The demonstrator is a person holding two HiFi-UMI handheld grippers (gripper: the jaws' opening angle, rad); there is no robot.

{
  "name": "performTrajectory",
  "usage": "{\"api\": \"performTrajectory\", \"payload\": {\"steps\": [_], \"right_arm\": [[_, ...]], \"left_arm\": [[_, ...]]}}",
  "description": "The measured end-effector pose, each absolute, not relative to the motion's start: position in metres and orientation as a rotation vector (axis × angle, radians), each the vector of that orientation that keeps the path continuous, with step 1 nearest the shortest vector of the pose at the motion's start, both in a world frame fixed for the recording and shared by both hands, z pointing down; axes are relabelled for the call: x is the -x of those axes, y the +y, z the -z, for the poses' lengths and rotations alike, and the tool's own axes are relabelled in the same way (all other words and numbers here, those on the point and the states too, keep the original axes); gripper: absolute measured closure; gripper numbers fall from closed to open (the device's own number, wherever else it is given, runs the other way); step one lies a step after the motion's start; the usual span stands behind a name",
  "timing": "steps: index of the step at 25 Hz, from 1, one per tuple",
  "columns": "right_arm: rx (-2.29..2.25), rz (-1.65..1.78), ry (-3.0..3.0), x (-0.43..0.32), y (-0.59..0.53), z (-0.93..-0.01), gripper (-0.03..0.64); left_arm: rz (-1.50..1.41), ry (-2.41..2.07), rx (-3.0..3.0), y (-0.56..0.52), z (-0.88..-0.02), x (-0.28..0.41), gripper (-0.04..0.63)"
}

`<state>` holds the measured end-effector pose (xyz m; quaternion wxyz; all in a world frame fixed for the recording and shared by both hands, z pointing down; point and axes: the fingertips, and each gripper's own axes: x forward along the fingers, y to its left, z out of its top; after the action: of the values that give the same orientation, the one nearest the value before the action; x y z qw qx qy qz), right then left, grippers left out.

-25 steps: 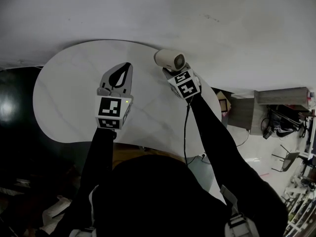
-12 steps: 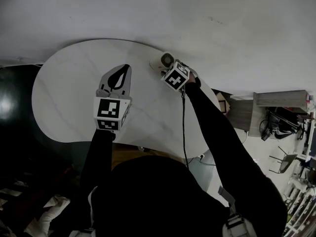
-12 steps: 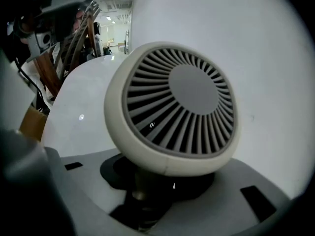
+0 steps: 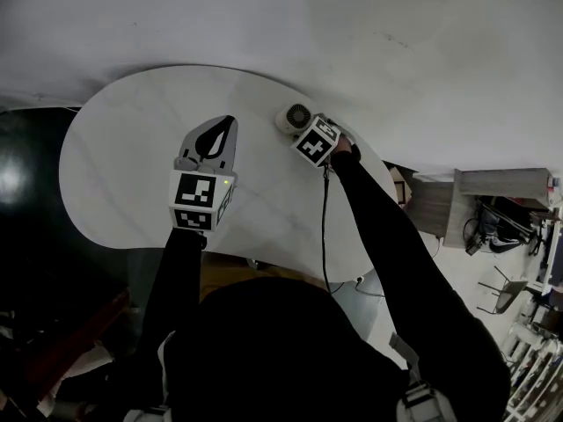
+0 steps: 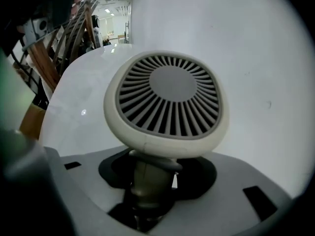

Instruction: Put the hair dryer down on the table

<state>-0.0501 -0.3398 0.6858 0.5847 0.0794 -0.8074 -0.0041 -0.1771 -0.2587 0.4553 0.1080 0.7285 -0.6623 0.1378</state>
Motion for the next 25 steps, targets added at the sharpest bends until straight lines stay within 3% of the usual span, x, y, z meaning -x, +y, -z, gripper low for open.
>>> {"api": "performTrajectory", "payload": {"steps": [12,25], "right_arm": [[-0.179,-0.069,-1.994,0.053,-0.338,-0.669,0.327],[-0.125,-0.065,-2.016,0.054,-0.296,-0.664,0.313]], "left_arm": [[-0.403,-1.902,-2.173,-0.257,-0.459,0.167,0.577],[-0.412,-1.866,-2.202,-0.251,-0.457,0.159,0.577]]}}
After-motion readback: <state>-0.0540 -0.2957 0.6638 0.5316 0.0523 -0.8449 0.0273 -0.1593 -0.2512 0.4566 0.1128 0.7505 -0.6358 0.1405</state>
